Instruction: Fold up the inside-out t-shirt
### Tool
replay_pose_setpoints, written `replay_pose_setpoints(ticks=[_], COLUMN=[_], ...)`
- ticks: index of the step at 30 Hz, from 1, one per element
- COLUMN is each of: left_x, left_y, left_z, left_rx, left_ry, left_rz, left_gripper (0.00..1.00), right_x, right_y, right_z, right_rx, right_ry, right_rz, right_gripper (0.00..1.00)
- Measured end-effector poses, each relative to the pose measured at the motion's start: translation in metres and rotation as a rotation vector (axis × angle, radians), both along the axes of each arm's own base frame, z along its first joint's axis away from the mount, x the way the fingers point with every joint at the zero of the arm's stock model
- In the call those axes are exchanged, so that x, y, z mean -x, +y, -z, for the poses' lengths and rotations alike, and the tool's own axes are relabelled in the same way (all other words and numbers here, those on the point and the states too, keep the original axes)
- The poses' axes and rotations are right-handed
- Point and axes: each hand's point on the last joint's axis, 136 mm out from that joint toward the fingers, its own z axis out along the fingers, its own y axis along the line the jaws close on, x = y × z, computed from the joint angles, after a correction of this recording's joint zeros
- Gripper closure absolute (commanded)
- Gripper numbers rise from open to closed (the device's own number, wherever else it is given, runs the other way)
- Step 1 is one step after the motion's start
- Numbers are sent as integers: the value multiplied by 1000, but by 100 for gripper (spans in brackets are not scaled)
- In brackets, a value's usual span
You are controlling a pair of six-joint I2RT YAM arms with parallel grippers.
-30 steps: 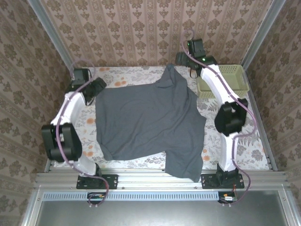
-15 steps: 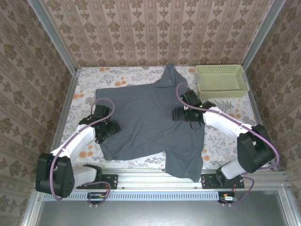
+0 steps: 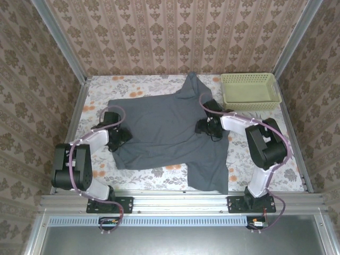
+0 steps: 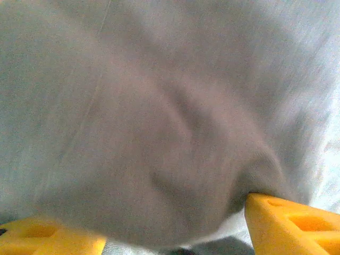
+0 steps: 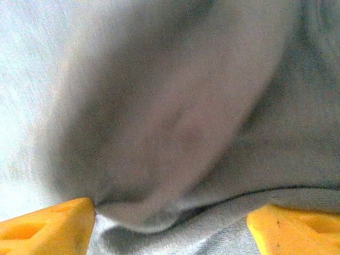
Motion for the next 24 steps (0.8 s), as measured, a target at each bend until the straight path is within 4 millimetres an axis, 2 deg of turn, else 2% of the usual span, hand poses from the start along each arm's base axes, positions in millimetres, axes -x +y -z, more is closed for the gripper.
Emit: replay_pose_setpoints(ticks=[4, 6, 9, 11, 13, 15, 17, 19, 22, 24], left_x=[-40, -46, -31, -14, 4, 27, 56, 81, 107, 113], left_y=[-4, -4, 2, 0, -5, -6, 0, 7, 11, 11], left_z=[-7, -12, -27, -54, -79, -92, -86, -66, -35, -22], left_rx=[39, 20, -85, -180, -244, -278, -310, -345, -384, -402], left_ry=[-48, -51, -37, -67, -122, -158, -136, -67, 56, 115], left_rz=[17, 34, 54, 81, 111, 124, 124, 131, 162, 174], left_gripper=[23, 18, 9, 8, 13, 22, 28, 33, 35, 36], right_x=[-34, -42, -42, -35, -20, -3, 13, 29, 53, 67], right_y=[3, 3, 1, -1, -5, -6, -2, 0, 0, -3], right_z=[-5, -7, -9, -13, -23, -38, -54, -62, -56, -45], right_rx=[-20, -23, -17, -6, 6, 9, 4, -4, -3, 6], right_ry=[-36, -48, -54, -60, -77, -103, -142, -164, -154, -126], right_rz=[34, 40, 39, 30, 14, -4, -33, -54, -78, -84], right_gripper=[20, 20, 19, 19, 19, 19, 19, 19, 19, 19])
